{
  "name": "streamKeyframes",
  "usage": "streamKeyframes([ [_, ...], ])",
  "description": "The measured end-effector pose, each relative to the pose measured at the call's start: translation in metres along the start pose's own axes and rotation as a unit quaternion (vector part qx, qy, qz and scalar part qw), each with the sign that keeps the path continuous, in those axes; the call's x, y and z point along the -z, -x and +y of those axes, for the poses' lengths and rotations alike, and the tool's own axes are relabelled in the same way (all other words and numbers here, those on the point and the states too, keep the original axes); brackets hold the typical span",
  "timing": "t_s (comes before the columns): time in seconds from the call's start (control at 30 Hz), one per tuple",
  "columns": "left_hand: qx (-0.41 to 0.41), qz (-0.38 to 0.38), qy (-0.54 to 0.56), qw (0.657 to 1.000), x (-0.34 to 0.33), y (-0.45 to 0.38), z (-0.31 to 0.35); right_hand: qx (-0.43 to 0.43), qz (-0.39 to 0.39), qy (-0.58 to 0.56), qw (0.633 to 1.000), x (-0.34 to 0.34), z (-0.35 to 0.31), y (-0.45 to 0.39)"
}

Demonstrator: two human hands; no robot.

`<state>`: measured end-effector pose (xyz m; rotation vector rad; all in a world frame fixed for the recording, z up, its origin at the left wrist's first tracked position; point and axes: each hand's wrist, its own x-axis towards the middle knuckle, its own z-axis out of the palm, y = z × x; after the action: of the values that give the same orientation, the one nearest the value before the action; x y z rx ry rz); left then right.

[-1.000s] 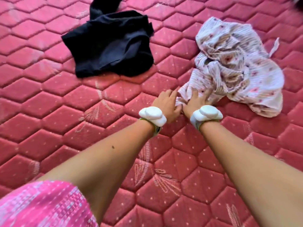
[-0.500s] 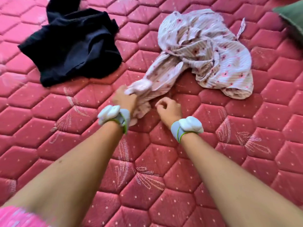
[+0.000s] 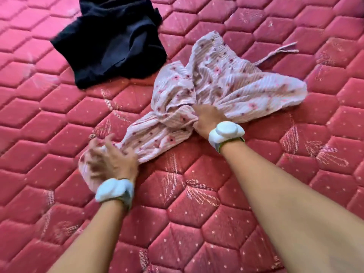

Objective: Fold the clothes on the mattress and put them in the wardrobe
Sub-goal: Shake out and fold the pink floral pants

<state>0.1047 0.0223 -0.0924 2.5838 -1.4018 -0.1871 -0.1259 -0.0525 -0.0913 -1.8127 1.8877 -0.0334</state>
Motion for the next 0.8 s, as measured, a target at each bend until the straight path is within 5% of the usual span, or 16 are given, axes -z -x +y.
streamKeyframes([
  [0.13,-0.079,-0.048,0.013,0.996,0.000,0.018,0.047,0.130,-0.288,-0.068,0.946,-0.028,-0.049,0.034],
  [0.23,-0.159,-0.126,0.001,0.979,0.000,0.024,0.066,0.054,-0.407,-0.174,0.895,-0.034,-0.047,0.040],
  [0.27,-0.188,-0.144,0.005,0.971,0.002,0.018,0.064,0.023,-0.372,-0.230,0.899,-0.029,-0.040,0.038],
  [0.33,-0.224,-0.173,0.011,0.959,0.002,0.000,0.048,-0.056,-0.150,-0.250,0.955,-0.020,-0.015,0.029],
  [0.4,-0.174,-0.182,0.014,0.968,-0.001,-0.015,0.024,-0.159,0.089,-0.121,0.976,-0.011,0.009,0.030],
  [0.43,-0.108,-0.173,0.011,0.979,0.000,-0.020,0.014,-0.195,0.130,-0.061,0.970,-0.008,0.019,0.032],
  [0.5,0.013,-0.141,-0.043,0.989,0.005,-0.016,-0.001,-0.216,0.094,-0.005,0.972,-0.004,0.032,0.037],
  [0.57,0.043,-0.107,-0.111,0.987,0.007,-0.003,-0.006,-0.203,0.009,-0.019,0.979,-0.005,0.033,0.035],
  [0.7,-0.088,-0.113,-0.087,0.986,0.020,0.011,0.007,-0.187,-0.061,-0.091,0.976,0.004,0.014,0.030],
  [0.8,-0.241,-0.186,0.054,0.951,0.037,0.010,0.037,-0.098,-0.059,0.022,0.993,0.020,-0.012,0.045],
])
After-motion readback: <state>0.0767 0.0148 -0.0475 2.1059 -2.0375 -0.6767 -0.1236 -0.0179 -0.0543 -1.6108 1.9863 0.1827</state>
